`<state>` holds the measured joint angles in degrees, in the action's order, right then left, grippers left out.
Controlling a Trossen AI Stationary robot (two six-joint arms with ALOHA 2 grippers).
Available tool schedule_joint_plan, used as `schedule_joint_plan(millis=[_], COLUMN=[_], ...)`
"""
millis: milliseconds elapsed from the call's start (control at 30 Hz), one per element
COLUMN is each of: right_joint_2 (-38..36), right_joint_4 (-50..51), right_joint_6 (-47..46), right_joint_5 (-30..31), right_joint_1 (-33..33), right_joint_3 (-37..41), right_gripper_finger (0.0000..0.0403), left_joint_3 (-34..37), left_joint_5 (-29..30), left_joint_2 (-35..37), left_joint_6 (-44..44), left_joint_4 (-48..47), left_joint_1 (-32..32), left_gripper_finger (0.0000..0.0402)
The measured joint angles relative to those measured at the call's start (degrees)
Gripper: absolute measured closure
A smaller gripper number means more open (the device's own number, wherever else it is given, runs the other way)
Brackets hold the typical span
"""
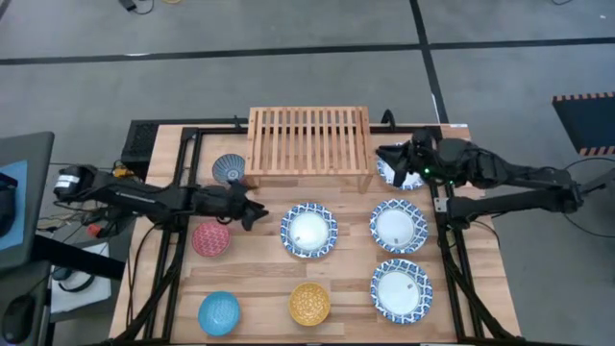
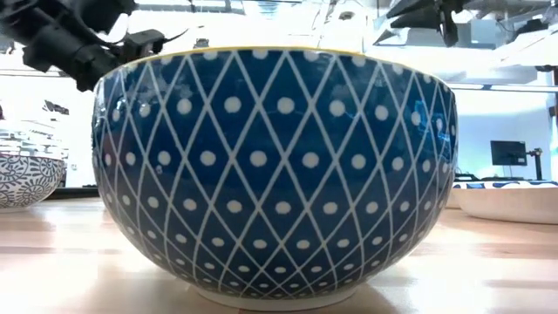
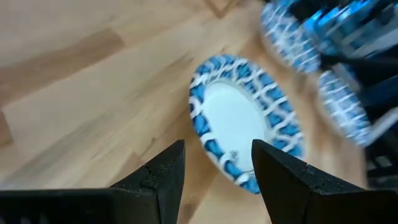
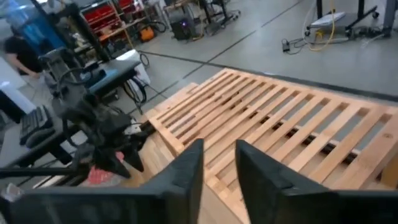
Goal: Place and stack bowls onto a shelf
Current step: Put the white bowl on the shelf
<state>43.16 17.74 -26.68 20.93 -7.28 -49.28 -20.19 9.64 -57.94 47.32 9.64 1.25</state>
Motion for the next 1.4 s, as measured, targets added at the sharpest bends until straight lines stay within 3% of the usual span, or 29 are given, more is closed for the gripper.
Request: schedule_joint_plan(millis=[167,300,600,733,900,1133,1400], right_joint_2=[-0.7,-0.8,-0.9,-0.9,-0.9,-0.9,-0.9], right_joint_4=[2.5,7.9,15.2,15.4,15.4,15.3,15.2], right_joint_6=[-1.6,-4.8,-7.3,-7.4,-7.4,-7.2,-7.4], right_joint_5=[0.0,0.0,0.0,0.0,0.0,-0.1,-0.3], right_joint_1=[-1.7,-2.4,-2.6,-2.6,-2.6,-3.7,-4.1], right_joint_3=[-0.3,-0.3,-0.3,-0.3,-0.3,-0.3,-0.3], right_gripper_finger=[0.0197,0.0160,0.0154,0.0154,0.0154,0.0154,0.0154], left_joint_3=[-5.9,-9.0,-14.6,-16.2,-17.5,-20.7,-28.7], left_joint_5=[0.3,0.4,-3.1,-4.4,-5.0,-11.2,-15.5], left_joint_2=[-11.5,-19.4,-31.1,-35.2,-36.6,-34.8,-29.7], left_joint_6=[3.7,6.8,6.0,6.9,8.6,6.9,2.8], left_joint_4=[-3.1,-3.5,1.4,1.3,1.3,-1.4,-15.1], left_joint_1=[0.2,0.2,0.2,0.2,0.1,0.2,0.3], left_gripper_finger=[0.0232,0.0223,0.0166,0.0163,0.0218,0.0377,0.0399])
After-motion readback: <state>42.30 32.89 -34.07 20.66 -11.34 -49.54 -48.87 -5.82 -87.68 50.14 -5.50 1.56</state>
